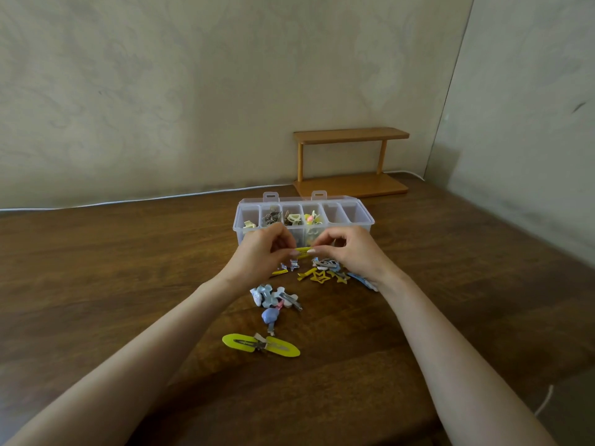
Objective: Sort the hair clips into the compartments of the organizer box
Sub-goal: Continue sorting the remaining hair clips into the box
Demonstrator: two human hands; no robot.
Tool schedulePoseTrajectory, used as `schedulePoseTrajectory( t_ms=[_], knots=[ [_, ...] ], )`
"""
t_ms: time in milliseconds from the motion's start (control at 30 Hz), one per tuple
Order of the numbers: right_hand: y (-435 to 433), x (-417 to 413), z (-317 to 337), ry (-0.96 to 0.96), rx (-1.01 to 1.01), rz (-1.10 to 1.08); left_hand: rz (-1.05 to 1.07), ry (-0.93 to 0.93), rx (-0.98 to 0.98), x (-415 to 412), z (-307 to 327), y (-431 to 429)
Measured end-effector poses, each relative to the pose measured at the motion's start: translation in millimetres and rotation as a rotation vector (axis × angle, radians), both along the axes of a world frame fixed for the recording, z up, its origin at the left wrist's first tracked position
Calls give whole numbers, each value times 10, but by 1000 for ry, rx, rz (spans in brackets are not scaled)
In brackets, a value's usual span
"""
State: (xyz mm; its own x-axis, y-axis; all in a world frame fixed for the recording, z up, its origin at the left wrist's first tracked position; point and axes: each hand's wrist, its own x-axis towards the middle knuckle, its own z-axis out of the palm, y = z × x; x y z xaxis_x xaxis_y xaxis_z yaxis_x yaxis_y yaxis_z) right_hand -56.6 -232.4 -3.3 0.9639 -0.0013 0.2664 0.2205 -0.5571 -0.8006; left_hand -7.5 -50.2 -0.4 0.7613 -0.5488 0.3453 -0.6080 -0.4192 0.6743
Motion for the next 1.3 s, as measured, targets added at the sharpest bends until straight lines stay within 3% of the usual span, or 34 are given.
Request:
schedulePoseTrajectory(
  t_ms=[133,267,400,600,833,967,1067,1167,1300],
  knots=[
    [-76,33,4,-72,93,-88,46,7,-57,-6,-32,-21],
    [-202,77,0,-241,146,-332,-5,-147,136,-7,-103,-30],
    [-270,129,-82,-323,-45,-551,-88,-262,335,-16,-180,-46],
    [-228,170,-101,-344,-280,-684,-126,-294,428,-19,-244,-113],
    [-199,156,-74,-371,-269,-625,-87,-380,392,-21,-282,-143],
    [-181,116,-62,-369,-179,-419,-74,-473,374,-26,-296,-136],
    [-152,84,-35,-225,-80,-236,-49,-514,321,-42,-285,-125],
    [-129,67,-16,-68,-41,-73,11,-412,213,-26,-242,-124],
    [-108,50,-18,-53,-37,-27,71,-299,106,20,-181,-130]
  ],
)
